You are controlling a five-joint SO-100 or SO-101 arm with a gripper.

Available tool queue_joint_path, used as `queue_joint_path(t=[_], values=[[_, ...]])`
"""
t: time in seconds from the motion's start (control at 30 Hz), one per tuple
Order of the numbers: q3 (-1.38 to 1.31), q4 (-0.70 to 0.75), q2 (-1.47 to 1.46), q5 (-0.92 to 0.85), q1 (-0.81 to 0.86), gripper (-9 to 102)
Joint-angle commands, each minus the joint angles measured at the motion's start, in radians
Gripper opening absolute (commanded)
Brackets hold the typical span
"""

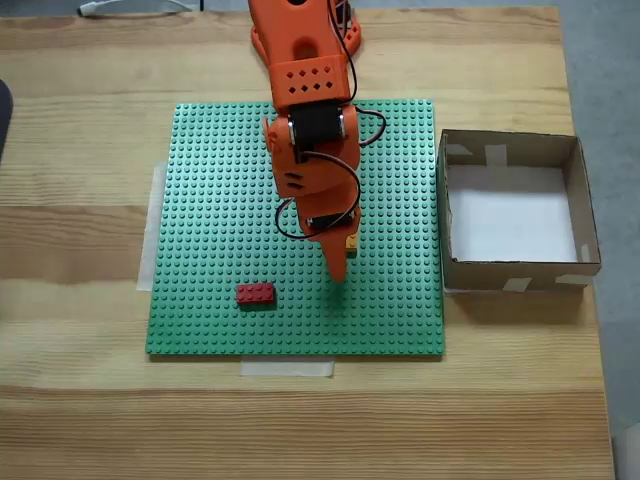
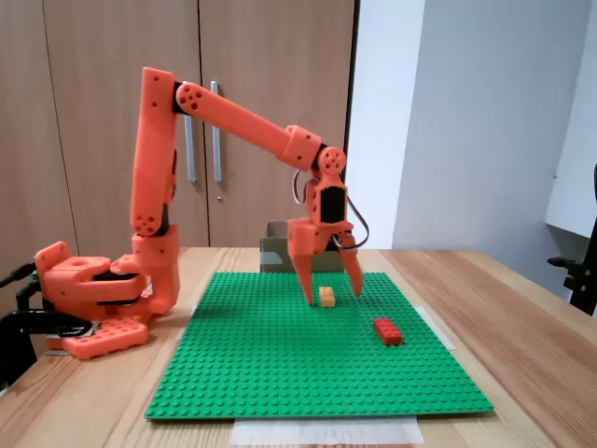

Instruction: Pick the yellow lego block and put it in the box.

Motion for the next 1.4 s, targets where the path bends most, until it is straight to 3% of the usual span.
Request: queue_joint_path(t=[0.0, 0.3, 0.77, 1.37], values=[[-0.038, 0.011, 0.005, 0.014, -0.015, 37], [-0.048, 0.069, 0.015, 0.046, -0.069, 36], [-0.041, 0.044, 0.017, 0.086, -0.055, 39], [-0.031, 0.025, 0.017, 0.081, -0.041, 34]])
